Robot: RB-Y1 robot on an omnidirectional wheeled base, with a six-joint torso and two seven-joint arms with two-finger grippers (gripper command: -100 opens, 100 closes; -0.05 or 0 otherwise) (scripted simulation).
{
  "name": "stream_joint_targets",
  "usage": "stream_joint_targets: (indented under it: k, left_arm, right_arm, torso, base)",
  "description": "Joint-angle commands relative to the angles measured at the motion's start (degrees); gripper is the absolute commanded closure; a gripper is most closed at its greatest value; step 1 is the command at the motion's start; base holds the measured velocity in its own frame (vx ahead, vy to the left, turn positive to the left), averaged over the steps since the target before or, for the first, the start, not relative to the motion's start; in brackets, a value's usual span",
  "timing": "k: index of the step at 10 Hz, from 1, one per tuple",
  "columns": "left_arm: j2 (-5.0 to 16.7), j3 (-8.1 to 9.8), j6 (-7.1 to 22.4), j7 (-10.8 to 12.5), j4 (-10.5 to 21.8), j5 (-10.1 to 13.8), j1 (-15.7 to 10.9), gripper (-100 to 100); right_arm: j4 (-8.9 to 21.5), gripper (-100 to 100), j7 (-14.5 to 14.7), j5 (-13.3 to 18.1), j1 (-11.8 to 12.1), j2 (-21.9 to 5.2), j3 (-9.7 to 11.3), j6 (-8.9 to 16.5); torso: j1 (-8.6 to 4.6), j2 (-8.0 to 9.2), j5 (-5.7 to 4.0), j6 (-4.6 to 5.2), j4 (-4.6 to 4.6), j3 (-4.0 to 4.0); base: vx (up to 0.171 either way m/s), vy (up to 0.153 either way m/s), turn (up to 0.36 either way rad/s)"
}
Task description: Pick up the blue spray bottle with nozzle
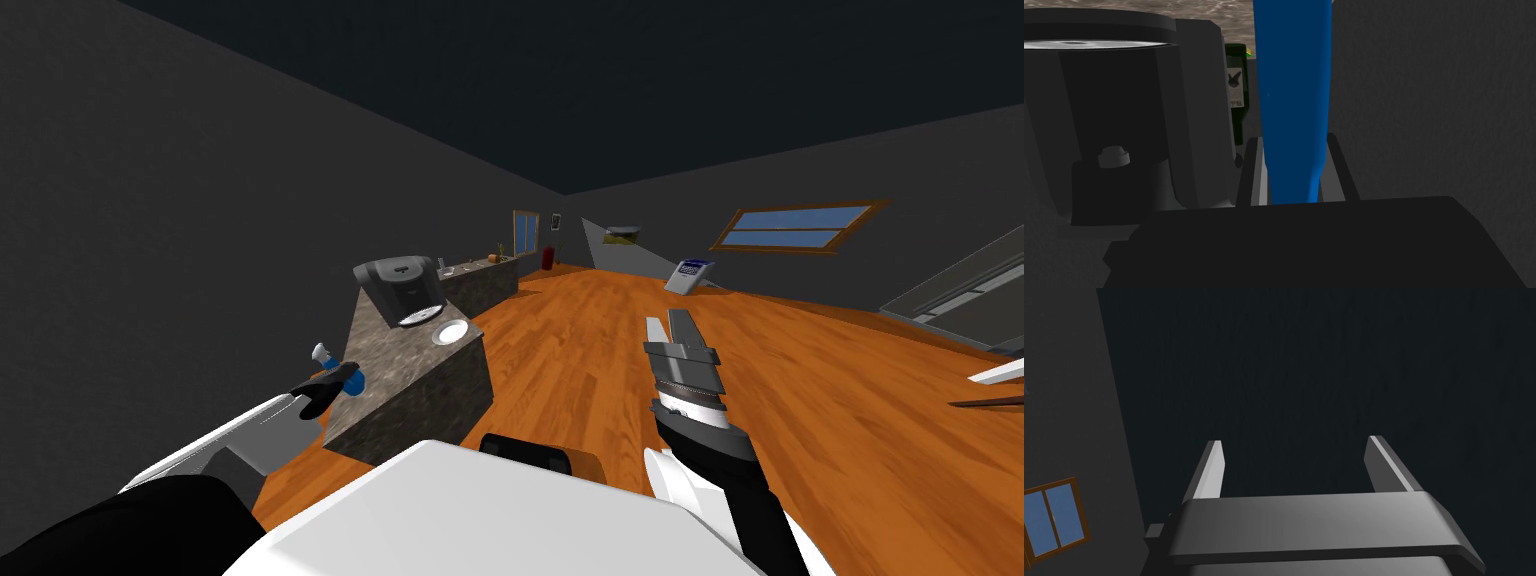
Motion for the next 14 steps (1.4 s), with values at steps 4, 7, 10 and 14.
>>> stream_joint_targets:
  k: [4,7,10,14]
  left_arm:
    - [-0.01,-0.01,0.0,0.0,0.01,0.01,0.01,0]
    - [-3.74,0.03,-0.5,-4.28,-4.32,-0.09,1.3,100]
    - [-7.87,-0.06,-0.81,-9.0,-9.39,-0.38,2.61,100]
    - [-13.81,-0.2,-1.28,-15.11,-16.05,-0.8,4.56,100]
  right_arm:
    - [0.0,0,0.0,0.0,0.0,0.0,0.0,0.0]
    - [0.0,0,0.0,0.0,0.02,-0.01,-0.01,0.0]
    - [0.0,0,0.0,0.0,0.02,-0.01,-0.01,0.0]
    - [0.0,0,0.0,0.0,0.01,0.0,-0.01,0.0]
  torso:
    - [0.01,-0.02,-0.01,0.01,0.0,-0.01]
    - [0.25,-0.23,0.07,-0.15,-0.06,-0.13]
    - [0.42,-0.26,0.34,-0.19,-0.18,-0.2]
    - [0.45,-0.3,0.48,-0.04,-0.22,-0.25]
  base:
    - [0.0,0.0,0.0]
    - [0.077,0.06,0.188]
    - [0.082,0.06,0.165]
    - [0.072,0.038,0.16]
